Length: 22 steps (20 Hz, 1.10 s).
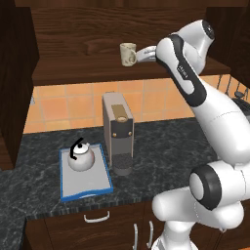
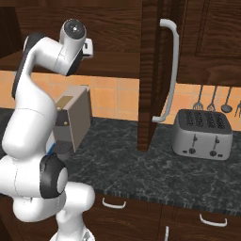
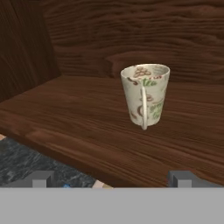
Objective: Pick the kettle from the counter and place it on the tray. Then pick the mug from the cabinet and place it on the tray. Then close the cabinet doors.
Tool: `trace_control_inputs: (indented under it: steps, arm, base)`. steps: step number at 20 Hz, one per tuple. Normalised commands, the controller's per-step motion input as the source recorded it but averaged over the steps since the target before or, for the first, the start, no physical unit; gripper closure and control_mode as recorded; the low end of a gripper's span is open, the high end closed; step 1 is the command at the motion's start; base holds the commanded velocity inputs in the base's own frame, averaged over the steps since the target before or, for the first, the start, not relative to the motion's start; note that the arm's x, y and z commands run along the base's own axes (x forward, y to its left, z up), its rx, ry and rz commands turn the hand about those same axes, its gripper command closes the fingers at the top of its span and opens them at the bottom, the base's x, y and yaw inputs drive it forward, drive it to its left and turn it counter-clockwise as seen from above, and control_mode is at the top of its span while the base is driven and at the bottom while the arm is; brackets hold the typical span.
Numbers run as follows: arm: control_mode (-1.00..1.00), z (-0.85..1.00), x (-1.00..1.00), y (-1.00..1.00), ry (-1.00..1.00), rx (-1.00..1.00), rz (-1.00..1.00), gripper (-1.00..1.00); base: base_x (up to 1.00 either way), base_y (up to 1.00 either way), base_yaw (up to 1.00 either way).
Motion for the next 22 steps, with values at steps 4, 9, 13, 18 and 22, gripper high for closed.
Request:
trace_control_inputs:
  steps: [4,9,13,18,22]
  arm:
    - [-1.00,-0.09,0.31,0.03,0.00,0.00,0.00,-1.00]
    - [-1.00,-0.04,0.27,0.09,0.00,0.00,0.00,-1.00]
    - [-1.00,-0.04,0.22,0.12,0.00,0.00,0.00,-1.00]
    - [-1.00,-0.15,0.24,0.02,0.00,-0.01,0.00,-1.00]
    - [-1.00,-0.04,0.18,-0.01,0.00,0.00,0.00,-1.00]
  base:
    - [0.00,0.00,0.00]
    - [0.00,0.00,0.00]
    - [0.00,0.00,0.00]
    - [0.00,0.00,0.00]
    - [0.00,0.00,0.00]
